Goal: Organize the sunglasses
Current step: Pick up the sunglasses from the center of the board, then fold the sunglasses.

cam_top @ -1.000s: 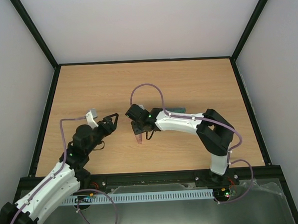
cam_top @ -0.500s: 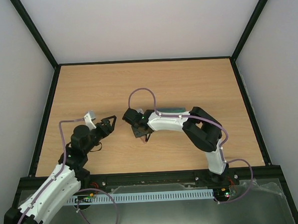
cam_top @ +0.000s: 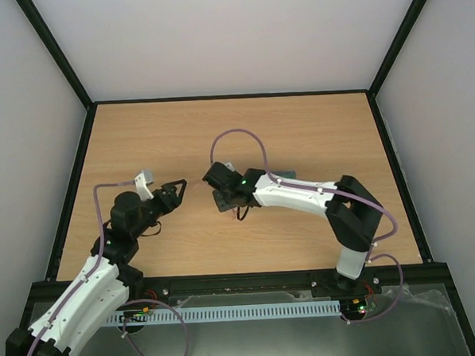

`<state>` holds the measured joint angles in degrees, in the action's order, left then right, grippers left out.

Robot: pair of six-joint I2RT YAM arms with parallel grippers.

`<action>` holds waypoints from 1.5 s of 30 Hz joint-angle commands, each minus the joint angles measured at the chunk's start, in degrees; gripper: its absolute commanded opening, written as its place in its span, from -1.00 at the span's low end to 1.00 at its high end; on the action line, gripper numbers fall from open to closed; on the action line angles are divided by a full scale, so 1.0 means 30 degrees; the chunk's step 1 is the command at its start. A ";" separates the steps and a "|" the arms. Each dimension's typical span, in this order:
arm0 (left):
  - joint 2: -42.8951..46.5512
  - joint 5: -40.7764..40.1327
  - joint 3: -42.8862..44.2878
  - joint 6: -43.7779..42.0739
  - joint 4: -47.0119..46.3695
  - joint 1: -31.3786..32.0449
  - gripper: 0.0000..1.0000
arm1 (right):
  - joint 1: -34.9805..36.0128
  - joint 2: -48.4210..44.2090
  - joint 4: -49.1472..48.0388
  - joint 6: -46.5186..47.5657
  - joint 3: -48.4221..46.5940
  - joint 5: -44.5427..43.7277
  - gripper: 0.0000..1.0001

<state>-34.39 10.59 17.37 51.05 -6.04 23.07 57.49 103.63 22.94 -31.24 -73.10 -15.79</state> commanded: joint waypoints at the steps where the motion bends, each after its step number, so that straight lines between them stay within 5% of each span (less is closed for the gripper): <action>1: -0.1017 0.2234 0.1098 -0.0294 -0.0939 0.0201 0.22 | -0.0169 -0.1364 0.0438 0.0395 0.0030 0.0184 -0.94; 11: -0.0589 -0.2789 0.1217 0.0903 -0.0778 0.5776 0.15 | -0.1756 -0.2681 -0.1864 -0.0207 0.0744 0.2035 -0.93; 14: -0.1640 -0.3763 0.0848 0.1217 -0.1809 0.6564 -0.04 | -0.1862 -0.3094 -0.2157 -0.0311 0.0640 0.2026 -0.94; 20: -0.4818 -0.4054 0.1051 0.1200 -0.4045 0.6724 -0.45 | -0.1864 -0.3612 -0.2490 -0.0396 0.0771 0.2698 -0.97; 25: -0.7029 -0.4512 0.1668 0.1180 -0.5380 0.6763 -0.56 | -0.1864 -0.4077 -0.2653 -0.0396 0.1160 0.2971 -0.97; 45: -1.2002 -0.4140 0.3169 0.1437 -0.8971 0.6987 -0.63 | -0.1786 -0.5195 -0.3089 -0.0254 0.2108 0.4019 -0.97</action>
<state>-68.64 -1.98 25.56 54.94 -29.26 43.66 51.46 91.31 14.61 -32.60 -66.96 -5.80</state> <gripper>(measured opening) 0.184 0.091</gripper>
